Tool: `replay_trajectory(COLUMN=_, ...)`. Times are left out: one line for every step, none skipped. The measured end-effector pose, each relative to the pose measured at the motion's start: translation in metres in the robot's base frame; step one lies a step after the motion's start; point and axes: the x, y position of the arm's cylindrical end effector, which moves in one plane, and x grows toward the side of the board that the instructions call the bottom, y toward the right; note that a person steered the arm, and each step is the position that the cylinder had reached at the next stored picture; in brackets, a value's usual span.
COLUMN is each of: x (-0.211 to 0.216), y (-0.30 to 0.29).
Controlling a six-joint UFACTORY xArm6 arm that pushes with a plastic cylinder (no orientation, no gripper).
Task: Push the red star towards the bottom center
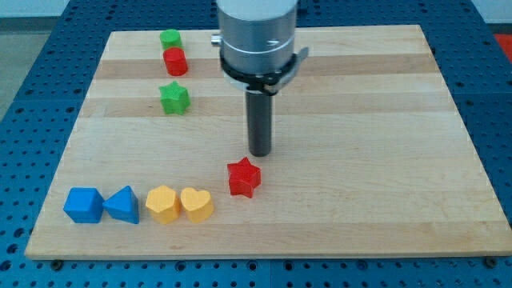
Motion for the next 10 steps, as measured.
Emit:
replay_trajectory(x=0.0, y=-0.016)
replay_trajectory(x=0.005, y=-0.016)
replay_trajectory(x=0.014, y=-0.016)
replay_trajectory(x=0.02, y=-0.016)
replay_trajectory(x=0.02, y=-0.016)
replay_trajectory(x=0.022, y=-0.016)
replay_trajectory(x=0.029, y=-0.016)
replay_trajectory(x=0.036, y=-0.016)
replay_trajectory(x=0.043, y=-0.016)
replay_trajectory(x=0.051, y=-0.016)
